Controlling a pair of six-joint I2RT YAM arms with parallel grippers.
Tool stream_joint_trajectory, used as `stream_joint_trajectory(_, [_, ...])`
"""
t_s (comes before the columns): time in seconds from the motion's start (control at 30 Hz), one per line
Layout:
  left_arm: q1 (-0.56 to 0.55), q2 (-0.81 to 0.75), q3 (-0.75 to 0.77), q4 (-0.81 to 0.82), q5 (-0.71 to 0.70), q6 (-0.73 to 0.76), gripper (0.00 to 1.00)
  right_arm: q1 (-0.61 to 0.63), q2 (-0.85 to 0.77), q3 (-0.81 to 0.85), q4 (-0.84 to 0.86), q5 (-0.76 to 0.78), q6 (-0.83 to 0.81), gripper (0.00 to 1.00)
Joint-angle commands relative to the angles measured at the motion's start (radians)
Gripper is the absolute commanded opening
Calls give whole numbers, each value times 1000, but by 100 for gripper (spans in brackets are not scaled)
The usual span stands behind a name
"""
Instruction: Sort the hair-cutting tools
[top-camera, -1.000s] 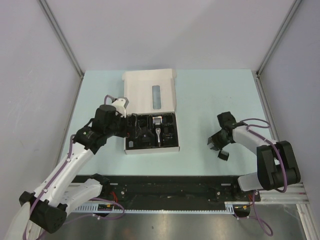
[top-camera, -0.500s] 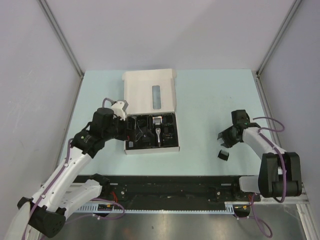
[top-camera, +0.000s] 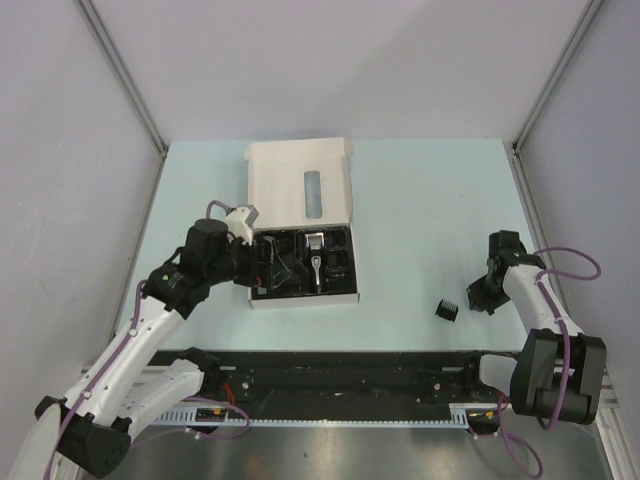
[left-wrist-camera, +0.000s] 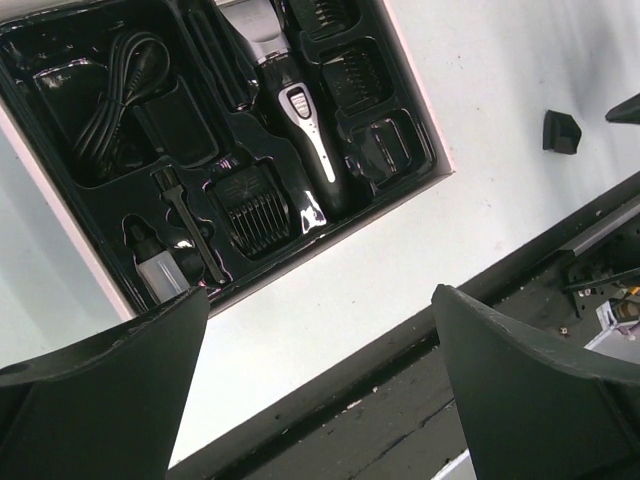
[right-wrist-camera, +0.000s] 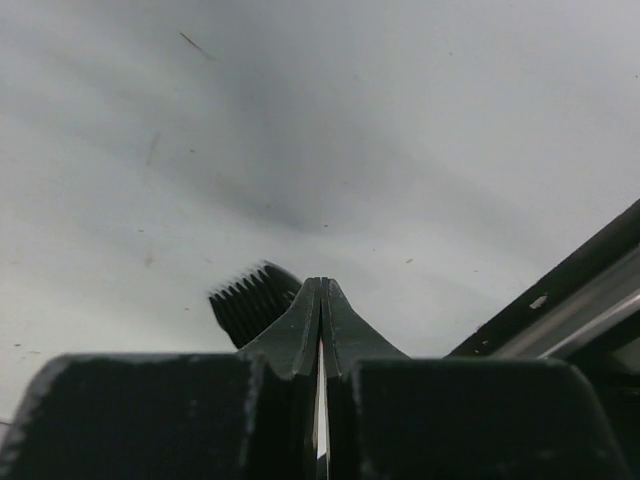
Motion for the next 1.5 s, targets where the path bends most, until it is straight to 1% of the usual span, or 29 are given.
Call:
stream_joint_trajectory(0.0, [6,-9,3,19,46,-27,100,13,0,-36,-25,-18,-17,0])
stream_joint_trajectory(0.1, [7,-11,6,19,49,-33,100,41,3,-68,1,-52,11,0])
stream_joint_trajectory(0.23, [6,-16,6,20,52,-39,100,110,13,-98,52,-78,39,0])
stream_joint_trajectory(0.33, [6,-13,9,19,60,-44,100,145,15,-102,133,-89,45,0])
stream_joint_trajectory(0.43, [6,-3,18,19,70,-42,100,198,52,-100,176,-121,80,0])
stream_joint_trajectory(0.6, [6,9,37,22,81,-56,100,341,93,-100,245,-129,147,0])
stream_joint_trajectory(0.73, [6,30,38,34,98,-73,100,397,128,-100,337,-144,144,0])
stream_joint_trajectory(0.77, [6,39,37,48,110,-76,100,400,127,-100,360,-173,140,0])
stream_joint_trajectory(0.83, [2,46,37,69,147,-96,100,406,107,-100,362,-187,120,0])
stream_joint_trajectory(0.97, [-14,78,45,143,192,-151,100,411,-29,-95,322,-193,65,0])
stream_joint_trajectory(1.0, [-17,96,46,156,198,-175,100,409,-103,-95,314,-178,60,0])
stream_joint_trajectory(1.03, [-24,108,51,169,210,-186,100,406,-131,-94,305,-169,54,1])
stream_joint_trajectory(1.07, [-39,119,58,195,212,-197,100,400,-158,-91,291,-161,39,4])
stream_joint_trajectory(1.1, [-47,132,64,207,213,-218,100,391,-186,-89,286,-163,31,16])
stream_joint_trajectory(1.2, [-89,196,103,250,222,-255,100,359,-180,-71,257,-172,-1,34])
stream_joint_trajectory(1.23, [-103,231,112,262,227,-263,100,354,-163,-66,239,-170,-9,38])
stream_joint_trajectory(1.3, [-155,273,140,304,232,-278,100,342,-148,-53,228,-155,-40,45])
stream_joint_trajectory(1.33, [-177,292,147,324,230,-281,100,337,-134,-48,220,-155,-55,46])
stream_joint_trajectory(1.37, [-216,341,164,353,226,-288,100,322,-126,-46,217,-122,-63,47])
stream_joint_trajectory(1.47, [-290,449,212,396,238,-332,100,282,-111,-39,199,-127,-92,46])
